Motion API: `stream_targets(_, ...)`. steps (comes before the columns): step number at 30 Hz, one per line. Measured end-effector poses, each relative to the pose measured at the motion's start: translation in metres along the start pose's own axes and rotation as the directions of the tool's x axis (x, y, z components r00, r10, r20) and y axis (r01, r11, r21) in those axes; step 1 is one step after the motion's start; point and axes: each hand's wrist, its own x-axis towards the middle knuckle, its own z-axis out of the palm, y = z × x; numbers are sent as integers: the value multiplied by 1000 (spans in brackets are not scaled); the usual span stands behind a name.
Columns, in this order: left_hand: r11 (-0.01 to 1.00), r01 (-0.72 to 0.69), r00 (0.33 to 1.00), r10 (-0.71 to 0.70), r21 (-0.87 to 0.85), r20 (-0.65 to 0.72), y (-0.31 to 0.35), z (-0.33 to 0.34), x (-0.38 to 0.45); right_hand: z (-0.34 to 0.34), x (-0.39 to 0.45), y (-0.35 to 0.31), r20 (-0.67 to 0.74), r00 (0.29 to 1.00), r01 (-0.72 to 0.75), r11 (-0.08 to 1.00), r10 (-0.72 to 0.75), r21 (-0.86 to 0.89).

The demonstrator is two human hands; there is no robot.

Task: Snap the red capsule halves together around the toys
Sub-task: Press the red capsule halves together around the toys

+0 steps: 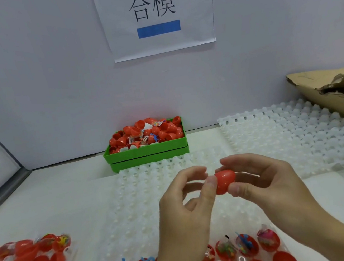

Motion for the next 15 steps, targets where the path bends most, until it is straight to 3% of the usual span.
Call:
stream_targets(4,978,135,988,-120,-160,100,3,-2,2,-1,0,-1,7,998,55,997,-55,-48)
stream_targets(8,979,115,990,-99,-168,99,0,-3,2,0,-1,0,21,998,66,996,-65,-51)
stream_targets(12,999,-38,999,39,19,-26,-8,-2,1,1,-2,-4,65,998,-4,998,8,-67)
stream_targets(15,903,-263,962,272,340,22,-12,-3,-1,5,-3,-3,120,987,-88,983,108,-159)
